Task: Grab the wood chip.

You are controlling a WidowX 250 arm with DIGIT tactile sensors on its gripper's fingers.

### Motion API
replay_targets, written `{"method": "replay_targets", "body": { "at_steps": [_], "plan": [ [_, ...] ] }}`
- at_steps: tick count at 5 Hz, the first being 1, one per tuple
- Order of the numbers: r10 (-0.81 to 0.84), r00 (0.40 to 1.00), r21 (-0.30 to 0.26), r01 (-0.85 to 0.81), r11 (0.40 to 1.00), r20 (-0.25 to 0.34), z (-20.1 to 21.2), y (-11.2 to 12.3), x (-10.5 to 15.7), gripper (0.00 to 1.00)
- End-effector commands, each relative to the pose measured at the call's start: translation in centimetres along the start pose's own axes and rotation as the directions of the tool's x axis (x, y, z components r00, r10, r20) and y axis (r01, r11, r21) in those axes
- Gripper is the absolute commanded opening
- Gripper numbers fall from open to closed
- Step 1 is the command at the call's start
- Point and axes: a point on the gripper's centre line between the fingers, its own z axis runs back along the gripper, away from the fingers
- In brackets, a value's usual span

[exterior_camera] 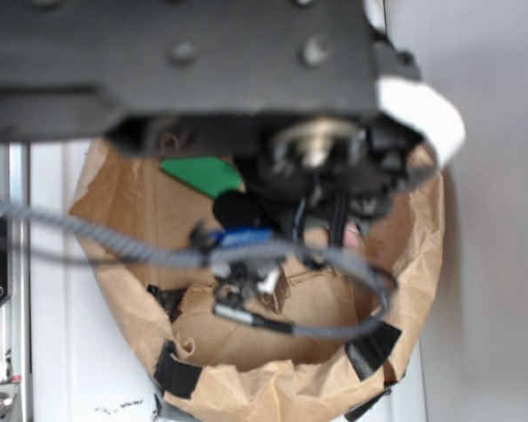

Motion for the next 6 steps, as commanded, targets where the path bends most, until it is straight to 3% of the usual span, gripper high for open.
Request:
{"method": "replay_targets", "body": {
  "at_steps": [1, 2, 3, 5, 6],
  "plan": [
    [0.020, 0.999, 0.020, -0.021, 1.000, 0.047, 1.4, 0.5, 0.3, 1.00],
    [-0.064, 0.997, 0.016, 0.064, 0.998, 0.042, -0.3, -0.2, -0.3, 1.00],
    [-0.111, 0.987, 0.086, 0.102, 0.991, 0.112, -4.5, -0.6, -0.4, 1.00],
    [-0.166, 0.976, 0.124, 0.149, 0.981, 0.140, -8.7, -2.8, 0.8, 1.00],
    [-0.164, 0.979, 0.140, 0.147, 0.979, 0.121, -9.8, -4.3, 1.9, 1.00]
  ]
}}
